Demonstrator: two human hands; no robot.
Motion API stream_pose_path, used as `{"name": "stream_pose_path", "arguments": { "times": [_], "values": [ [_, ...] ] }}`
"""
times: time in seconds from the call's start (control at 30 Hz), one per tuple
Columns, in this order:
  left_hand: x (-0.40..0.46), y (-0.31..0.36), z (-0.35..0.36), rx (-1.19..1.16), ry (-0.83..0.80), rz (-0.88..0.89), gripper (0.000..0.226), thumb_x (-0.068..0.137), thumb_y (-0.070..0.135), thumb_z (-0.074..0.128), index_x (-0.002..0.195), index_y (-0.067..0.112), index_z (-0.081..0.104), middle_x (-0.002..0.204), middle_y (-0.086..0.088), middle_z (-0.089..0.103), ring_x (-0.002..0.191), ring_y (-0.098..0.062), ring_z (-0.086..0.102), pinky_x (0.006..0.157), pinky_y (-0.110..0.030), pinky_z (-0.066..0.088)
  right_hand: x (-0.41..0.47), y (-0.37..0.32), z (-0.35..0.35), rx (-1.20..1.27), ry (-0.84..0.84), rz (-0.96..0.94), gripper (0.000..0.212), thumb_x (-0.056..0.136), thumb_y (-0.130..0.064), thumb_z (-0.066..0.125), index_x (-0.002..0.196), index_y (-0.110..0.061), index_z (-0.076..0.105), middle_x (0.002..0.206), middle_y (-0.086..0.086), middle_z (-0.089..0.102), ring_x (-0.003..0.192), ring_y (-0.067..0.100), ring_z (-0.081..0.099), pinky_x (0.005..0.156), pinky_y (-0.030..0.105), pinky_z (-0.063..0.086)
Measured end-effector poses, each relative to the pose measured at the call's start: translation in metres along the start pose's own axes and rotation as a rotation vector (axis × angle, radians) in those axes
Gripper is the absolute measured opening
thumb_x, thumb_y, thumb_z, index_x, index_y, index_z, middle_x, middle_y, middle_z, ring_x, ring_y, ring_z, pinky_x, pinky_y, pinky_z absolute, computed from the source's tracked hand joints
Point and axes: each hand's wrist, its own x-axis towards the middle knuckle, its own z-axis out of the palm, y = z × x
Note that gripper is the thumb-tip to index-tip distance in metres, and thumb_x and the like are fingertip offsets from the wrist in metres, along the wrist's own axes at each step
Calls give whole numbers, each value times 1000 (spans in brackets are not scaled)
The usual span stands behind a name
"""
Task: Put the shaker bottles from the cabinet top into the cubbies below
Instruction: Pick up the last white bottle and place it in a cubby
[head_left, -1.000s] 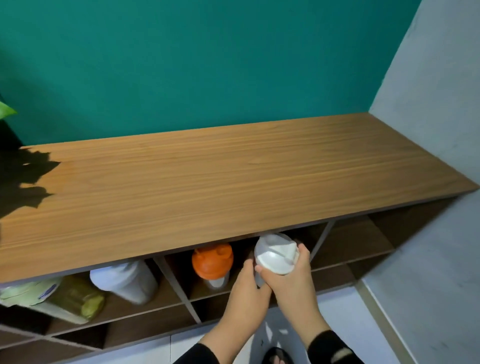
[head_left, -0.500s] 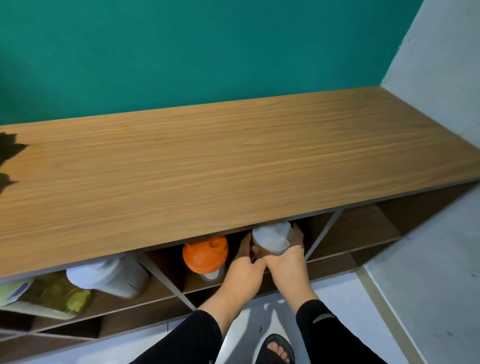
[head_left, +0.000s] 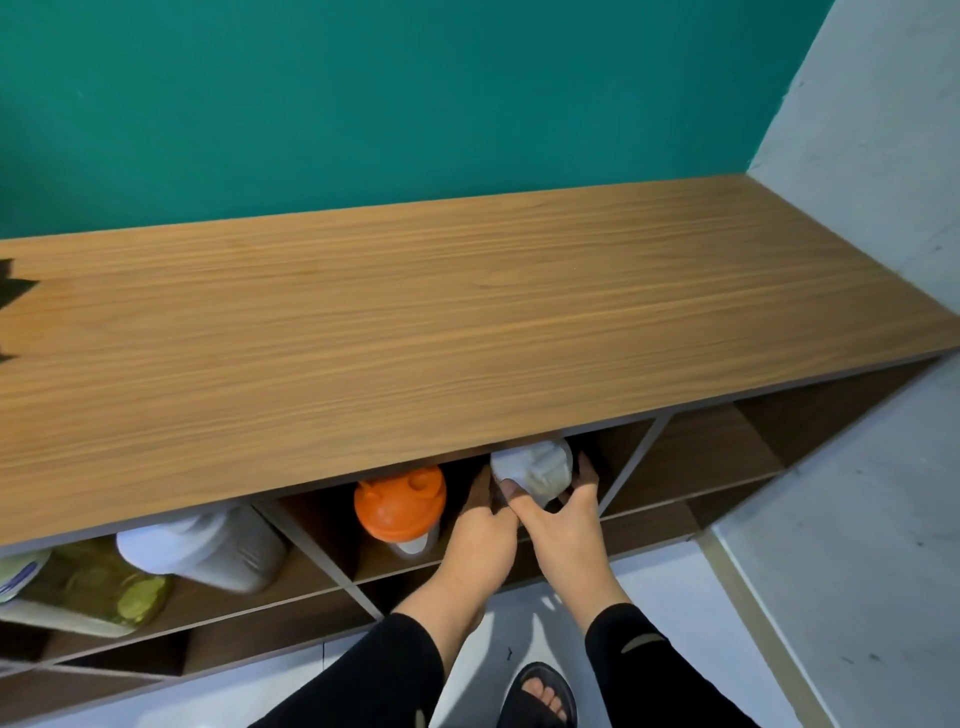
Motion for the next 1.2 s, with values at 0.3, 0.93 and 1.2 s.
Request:
{"name": "stream_pose_path", "arguments": {
  "times": [0.3, 0.93, 1.2],
  "values": [
    [-8, 9, -1, -65, 15, -74, 20, 100, 18, 48, 117, 16, 58, 95, -8, 65, 80, -18, 58, 72, -33, 45, -12, -13, -1, -95, -35, 30, 64, 84, -45, 75, 130, -24, 35, 120, 5, 49, 104, 16, 47, 85, 28, 39],
    [-51, -57, -81, -139, 237, -29, 67, 101, 7, 47, 158, 24, 16, 150, -6, 44, 127, -20, 53, 81, -10, 43, -13, -5, 72, -462, -399, -33, 62, 98, -10, 50, 154, -22, 27, 140, 19, 56, 124, 38, 55, 97, 39, 45],
    [-33, -53, -96, -98, 189, 41, 61, 99, 6, 49, 151, 28, 28, 96, 10, 56, 76, -3, 52, 59, -11, 45, -19, -3, 70, -421, -445, -15, 57, 95, -2, 48, 146, -24, 38, 132, 6, 58, 124, 27, 56, 110, 48, 45]
  ]
}}
